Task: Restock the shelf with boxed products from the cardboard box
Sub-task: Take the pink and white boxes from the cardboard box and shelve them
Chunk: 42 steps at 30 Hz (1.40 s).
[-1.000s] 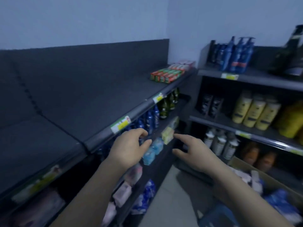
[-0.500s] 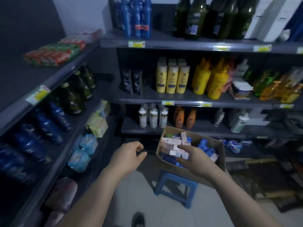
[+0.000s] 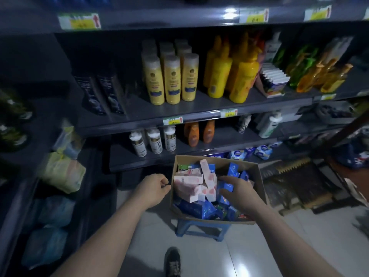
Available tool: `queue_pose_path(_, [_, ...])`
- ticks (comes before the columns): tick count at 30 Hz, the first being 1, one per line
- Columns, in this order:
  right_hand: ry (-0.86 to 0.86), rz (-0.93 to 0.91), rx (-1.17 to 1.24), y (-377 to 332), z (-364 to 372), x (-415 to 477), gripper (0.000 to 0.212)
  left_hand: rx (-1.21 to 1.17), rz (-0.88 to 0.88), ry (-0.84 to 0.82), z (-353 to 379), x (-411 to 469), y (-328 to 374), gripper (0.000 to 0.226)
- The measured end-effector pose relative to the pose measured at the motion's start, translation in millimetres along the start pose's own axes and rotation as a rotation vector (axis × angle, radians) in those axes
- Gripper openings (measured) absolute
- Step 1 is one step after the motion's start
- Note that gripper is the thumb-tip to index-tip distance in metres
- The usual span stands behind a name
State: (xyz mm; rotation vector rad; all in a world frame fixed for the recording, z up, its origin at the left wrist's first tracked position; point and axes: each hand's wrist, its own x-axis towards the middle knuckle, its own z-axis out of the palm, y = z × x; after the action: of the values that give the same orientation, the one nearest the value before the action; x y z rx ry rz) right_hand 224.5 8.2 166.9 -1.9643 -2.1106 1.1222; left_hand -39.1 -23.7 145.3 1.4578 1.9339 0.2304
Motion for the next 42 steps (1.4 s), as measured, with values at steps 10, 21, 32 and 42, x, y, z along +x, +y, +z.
queue_pose_path(10, [-0.021, 0.128, 0.099, 32.2, 34.2, 106.9, 0.046, -0.004, -0.02, -0.158, 50.1, 136.9, -14.5, 0.018])
queue_pose_path(21, [-0.118, 0.235, 0.212, 86.5, 70.3, 197.0, 0.044, 0.391, 0.083, -0.338, 109.8, 229.0, -23.8, 0.052])
queue_pose_path(32, [-0.144, 0.203, 0.25, 117.5, 89.4, 230.1, 0.027, 0.496, -0.019, -0.523, 144.4, 257.0, -36.4, 0.085])
queue_pose_path(42, [-0.231, 0.27, 0.268, 114.2, 102.2, 233.3, 0.028, 0.136, -0.017, -0.299, 115.2, 240.4, -20.1, 0.043])
